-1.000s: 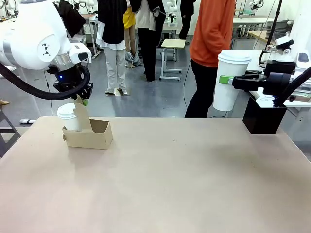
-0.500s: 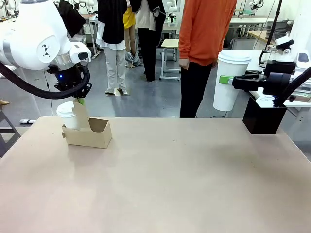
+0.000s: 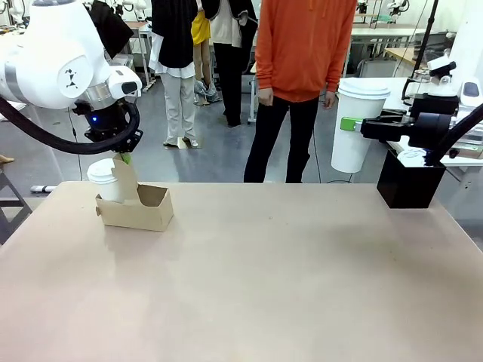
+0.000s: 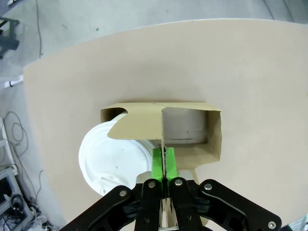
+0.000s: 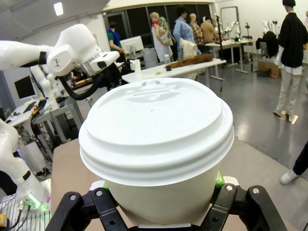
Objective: Pour a drink into a cup and package it in a carrier.
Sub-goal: Position the Cup Carrier in the center of the table.
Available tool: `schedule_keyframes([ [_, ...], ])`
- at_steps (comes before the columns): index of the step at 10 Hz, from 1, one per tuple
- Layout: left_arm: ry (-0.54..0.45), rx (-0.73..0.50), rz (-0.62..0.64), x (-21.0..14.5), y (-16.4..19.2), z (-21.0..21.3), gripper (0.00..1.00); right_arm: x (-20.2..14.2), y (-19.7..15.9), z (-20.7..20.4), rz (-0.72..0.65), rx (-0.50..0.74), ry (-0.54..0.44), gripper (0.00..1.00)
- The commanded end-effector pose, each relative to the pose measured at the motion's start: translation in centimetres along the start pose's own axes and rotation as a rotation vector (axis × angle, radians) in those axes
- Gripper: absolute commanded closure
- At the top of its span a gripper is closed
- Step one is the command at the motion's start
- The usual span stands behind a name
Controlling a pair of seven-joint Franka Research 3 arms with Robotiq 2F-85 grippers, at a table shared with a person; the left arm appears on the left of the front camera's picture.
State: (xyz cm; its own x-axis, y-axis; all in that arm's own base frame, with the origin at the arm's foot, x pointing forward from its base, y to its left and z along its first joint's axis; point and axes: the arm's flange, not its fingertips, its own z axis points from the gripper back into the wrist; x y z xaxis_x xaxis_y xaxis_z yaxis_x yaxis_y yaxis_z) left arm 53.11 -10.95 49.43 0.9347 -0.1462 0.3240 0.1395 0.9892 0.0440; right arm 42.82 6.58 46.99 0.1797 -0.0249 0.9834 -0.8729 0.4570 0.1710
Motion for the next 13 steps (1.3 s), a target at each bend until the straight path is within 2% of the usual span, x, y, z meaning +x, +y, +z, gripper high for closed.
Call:
schedule_keyframes([
  [1,-0.01,-0.044,0.067,-0.8,-1.2,3.0,0.98,0.4,0.1,-0.2,0.01,0.0,-0.005,0.2],
  [4,-0.027,-0.039,0.131,-2.5,-6.1,7.3,0.98,0.4,0.1,-0.2,0.01,0.0,-0.005,0.2],
  [7,-0.043,-0.097,0.178,-5.1,-14.4,9.7,0.98,0.4,0.1,-0.2,0.01,0.0,-0.005,0.2],
  [9,-0.066,-0.078,0.172,-6.7,-20.1,10.1,0.98,0.4,0.1,-0.2,0.01,0.0,-0.005,0.2],
  [11,-0.076,-0.037,0.164,-8.0,-24.8,8.6,0.98,0.4,0.1,-0.2,0.01,0.0,-0.005,0.2],
  [13,-0.06,0.0,0.153,-8.8,-28.0,6.6,0.98,0.4,0.1,-0.2,0.01,0.0,-0.005,0.2],
])
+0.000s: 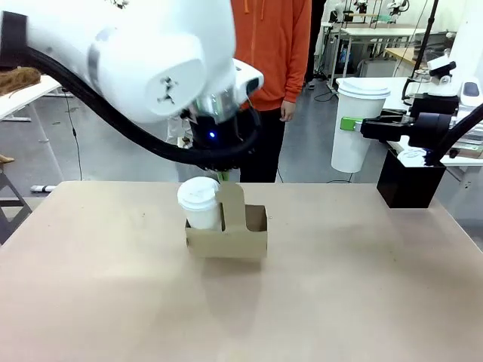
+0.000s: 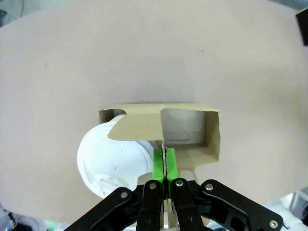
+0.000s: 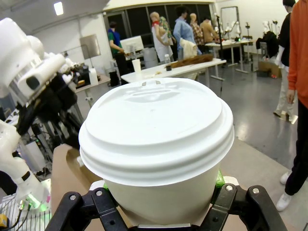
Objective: Pour a drink into a cup and package it in a carrier.
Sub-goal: Position the Cup Carrier in the center of the table, then insert the held 600 ml Paper Cup into the Cup Carrier.
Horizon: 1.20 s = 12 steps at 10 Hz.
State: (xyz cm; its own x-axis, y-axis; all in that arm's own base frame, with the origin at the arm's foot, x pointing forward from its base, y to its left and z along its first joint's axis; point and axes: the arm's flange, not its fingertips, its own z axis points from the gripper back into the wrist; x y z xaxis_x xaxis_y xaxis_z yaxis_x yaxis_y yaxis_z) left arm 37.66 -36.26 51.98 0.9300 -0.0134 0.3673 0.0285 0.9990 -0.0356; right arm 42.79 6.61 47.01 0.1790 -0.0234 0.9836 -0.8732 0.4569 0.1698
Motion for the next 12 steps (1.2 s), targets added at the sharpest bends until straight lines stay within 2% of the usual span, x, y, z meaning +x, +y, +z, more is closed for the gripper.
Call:
schedule_keyframes([
  [1,-0.006,0.056,0.02,0.4,-2.1,-2.1,0.98,0.4,0.0,-0.1,0.009,-0.001,-0.006,0.2],
  [4,0.019,0.076,0.006,-0.6,-4.3,-3.9,0.98,0.4,0.0,-0.1,0.009,-0.001,-0.006,0.2],
  [5,0.022,0.093,0.027,-0.6,-4.3,-4.1,0.98,0.4,0.0,-0.1,0.009,-0.001,-0.006,0.2],
  [6,0.026,0.051,-0.016,-1.1,-3.2,-4.0,0.98,0.4,0.0,-0.1,0.009,-0.001,-0.006,0.2],
  [12,0.026,0.051,-0.016,-1.1,-3.2,-4.0,0.98,0.4,0.0,-0.1,0.009,-0.001,-0.006,0.2],
])
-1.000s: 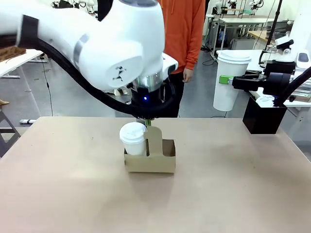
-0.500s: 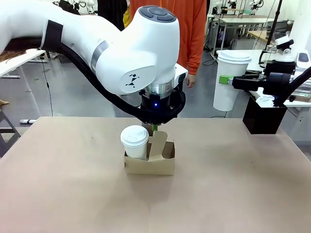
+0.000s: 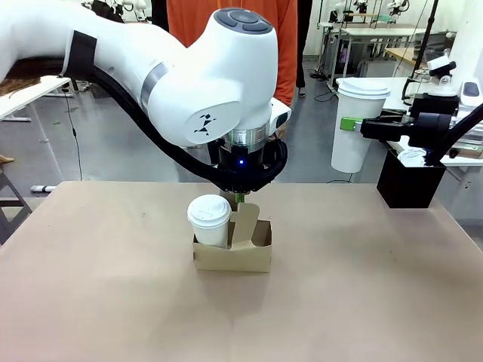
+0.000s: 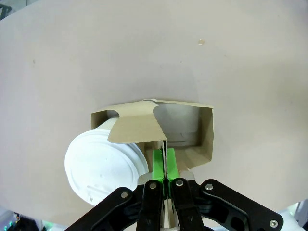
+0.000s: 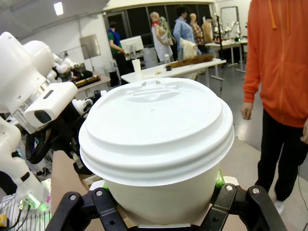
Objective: Pour a drink into a cup and package it in a carrier.
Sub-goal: Insert the held 600 ml Paper Cup into the Cup Carrier.
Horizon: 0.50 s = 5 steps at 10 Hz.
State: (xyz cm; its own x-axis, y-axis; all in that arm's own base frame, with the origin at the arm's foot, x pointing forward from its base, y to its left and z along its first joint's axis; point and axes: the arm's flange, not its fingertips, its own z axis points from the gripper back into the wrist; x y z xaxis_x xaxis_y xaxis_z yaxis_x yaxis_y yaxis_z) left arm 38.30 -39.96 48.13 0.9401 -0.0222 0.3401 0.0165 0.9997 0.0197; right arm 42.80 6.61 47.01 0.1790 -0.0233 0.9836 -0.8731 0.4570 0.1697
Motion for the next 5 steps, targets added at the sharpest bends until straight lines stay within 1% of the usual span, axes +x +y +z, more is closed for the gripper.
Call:
schedule_keyframes([
  [1,0.0,0.0,0.0,0.0,0.0,0.0,0.4,0.4,0.0,-0.1,0.009,-0.001,-0.006,0.2],
  [2,0.06,-0.036,-0.056,0.3,0.8,0.6,0.41,0.4,0.0,-0.1,0.009,-0.001,-0.006,0.2],
  [3,0.068,-0.056,-0.082,0.8,1.7,1.6,0.0,0.0,0.0,0.0,0.0,0.0,0.0,0.2],
  [4,0.077,-0.087,-0.114,1.2,2.5,2.7,0.36,0.1,-1.5,-1.0,-0.04,0.02,0.039,0.2],
  [5,0.093,-0.103,-0.145,1.5,3.4,3.9,0.0,0.2,-3.3,-2.3,-0.074,0.05,0.058,0.2],
])
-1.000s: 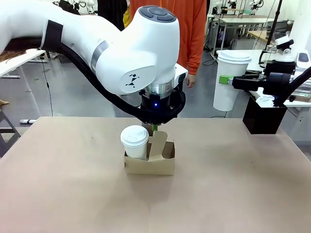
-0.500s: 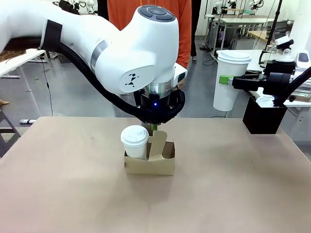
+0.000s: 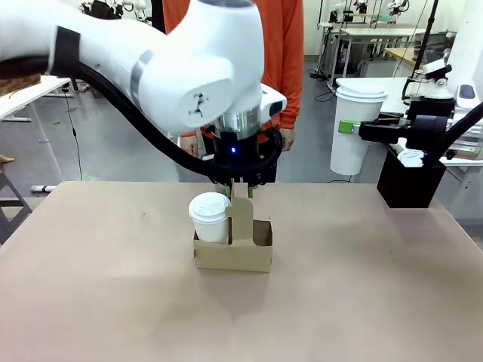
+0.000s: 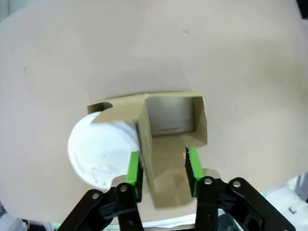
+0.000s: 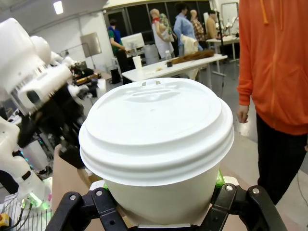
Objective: Pour a drink into a cup and package it in a carrier.
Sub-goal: Insert the held 600 ml Paper Cup into the Cup Carrier.
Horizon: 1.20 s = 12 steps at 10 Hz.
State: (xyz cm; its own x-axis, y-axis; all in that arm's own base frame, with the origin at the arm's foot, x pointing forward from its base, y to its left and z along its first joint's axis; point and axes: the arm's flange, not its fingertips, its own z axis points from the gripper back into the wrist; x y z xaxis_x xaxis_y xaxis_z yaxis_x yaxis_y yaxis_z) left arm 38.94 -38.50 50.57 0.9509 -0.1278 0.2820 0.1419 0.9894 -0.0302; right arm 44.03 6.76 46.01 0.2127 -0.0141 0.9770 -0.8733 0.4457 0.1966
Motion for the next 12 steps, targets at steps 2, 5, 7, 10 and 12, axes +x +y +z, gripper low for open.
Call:
schedule_keyframes([
  [2,0.047,-0.07,-0.129,-0.3,3.8,4.9,0.0,1.4,-5.0,-4.6,-0.088,0.121,0.065,0.2],
  [5,0.089,-0.154,-0.389,0.3,9.0,8.3,0.0,1.5,-5.4,-8.8,-0.047,0.275,0.081,0.2],
  [7,0.05,-0.287,-0.653,-0.1,14.0,9.0,0.0,1.3,-3.7,-10.8,0.029,0.42,0.059,0.2],
  [10,-0.071,-0.512,-0.891,-0.9,21.3,7.6,0.0,0.1,-2.1,-12.3,0.099,0.562,0.101,0.2],
  [12,-0.044,-0.393,-0.801,0.4,19.6,8.7,0.0,0.1,-1.4,-12.1,0.066,0.531,0.09,0.2],
])
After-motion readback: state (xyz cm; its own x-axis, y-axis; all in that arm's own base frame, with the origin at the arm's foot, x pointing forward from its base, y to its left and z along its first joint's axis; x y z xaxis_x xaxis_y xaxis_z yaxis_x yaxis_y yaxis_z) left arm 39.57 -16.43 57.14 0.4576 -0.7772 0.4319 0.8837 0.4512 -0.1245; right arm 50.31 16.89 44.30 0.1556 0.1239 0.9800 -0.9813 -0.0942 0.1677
